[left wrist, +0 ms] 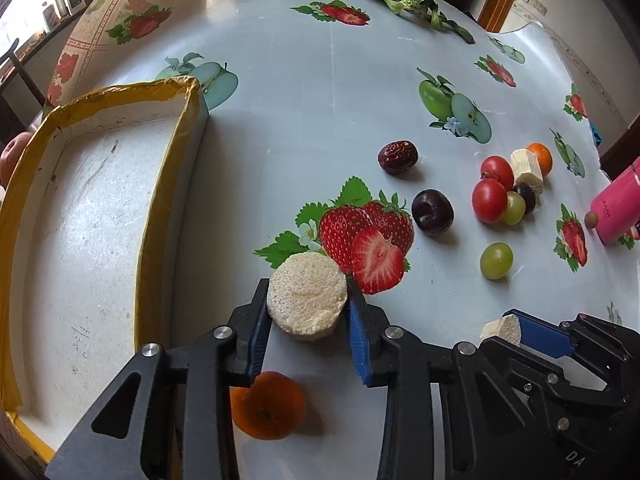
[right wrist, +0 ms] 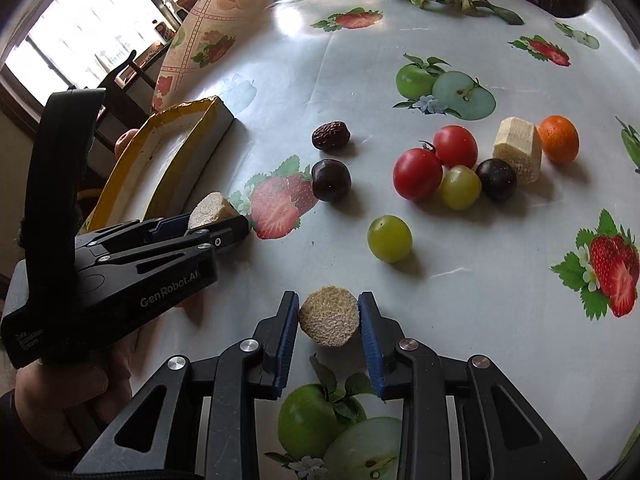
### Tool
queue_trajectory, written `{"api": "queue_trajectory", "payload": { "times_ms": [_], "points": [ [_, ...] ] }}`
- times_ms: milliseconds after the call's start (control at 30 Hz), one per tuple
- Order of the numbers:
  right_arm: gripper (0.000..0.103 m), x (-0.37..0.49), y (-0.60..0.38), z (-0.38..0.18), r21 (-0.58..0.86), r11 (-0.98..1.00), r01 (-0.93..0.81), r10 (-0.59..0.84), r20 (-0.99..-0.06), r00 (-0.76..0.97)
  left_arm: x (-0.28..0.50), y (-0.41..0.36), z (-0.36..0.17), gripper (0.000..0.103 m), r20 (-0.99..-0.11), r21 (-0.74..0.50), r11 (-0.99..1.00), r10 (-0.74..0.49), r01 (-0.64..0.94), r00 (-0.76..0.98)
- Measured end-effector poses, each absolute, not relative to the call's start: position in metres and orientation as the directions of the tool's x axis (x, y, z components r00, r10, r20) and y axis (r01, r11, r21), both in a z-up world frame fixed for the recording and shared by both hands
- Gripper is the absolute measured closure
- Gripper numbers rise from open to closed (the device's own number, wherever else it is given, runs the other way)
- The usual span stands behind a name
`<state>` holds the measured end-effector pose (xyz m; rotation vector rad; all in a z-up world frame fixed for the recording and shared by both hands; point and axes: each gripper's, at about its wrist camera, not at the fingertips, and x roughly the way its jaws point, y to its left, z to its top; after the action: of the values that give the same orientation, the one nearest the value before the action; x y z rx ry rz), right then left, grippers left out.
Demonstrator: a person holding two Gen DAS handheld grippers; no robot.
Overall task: Organize fruits
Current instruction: 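Carry the pale cake and beige slice in both grippers over the yellow-rimmed tray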
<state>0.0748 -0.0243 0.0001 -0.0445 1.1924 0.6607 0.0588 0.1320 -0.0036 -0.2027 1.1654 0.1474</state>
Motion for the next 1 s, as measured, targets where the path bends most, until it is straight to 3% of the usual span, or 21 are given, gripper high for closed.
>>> {"api": "queue_trajectory", "payload": {
  "times_ms": [167, 367, 1000],
  "points": [
    [0.072, 0.06, -0.048, 0.015, 0.341, 0.818, -0.463, 0.48, -0.848, 0.225, 0.031, 0.146, 0.011, 0.071, -0.901, -0.186, 0.954, -0.069, -0.236, 0.429],
    [0.072, 0.039, -0.054, 0.03, 0.345, 0.809, -0.476, 0.493, -0.839, 0.231, 0.011, 0.141, 0.032, 0.071, -0.887, -0.199, 0.953, -0.075, -0.23, 0.456],
    [0.072, -0.007, -0.019, 0.066, 0.313, 0.755, -0.577, 0.52, -0.821, 0.235, -0.062, 0.153, 0.07, 0.071, -0.888, -0.084, 0.966, 0.039, -0.244, 0.459]
  ]
}}
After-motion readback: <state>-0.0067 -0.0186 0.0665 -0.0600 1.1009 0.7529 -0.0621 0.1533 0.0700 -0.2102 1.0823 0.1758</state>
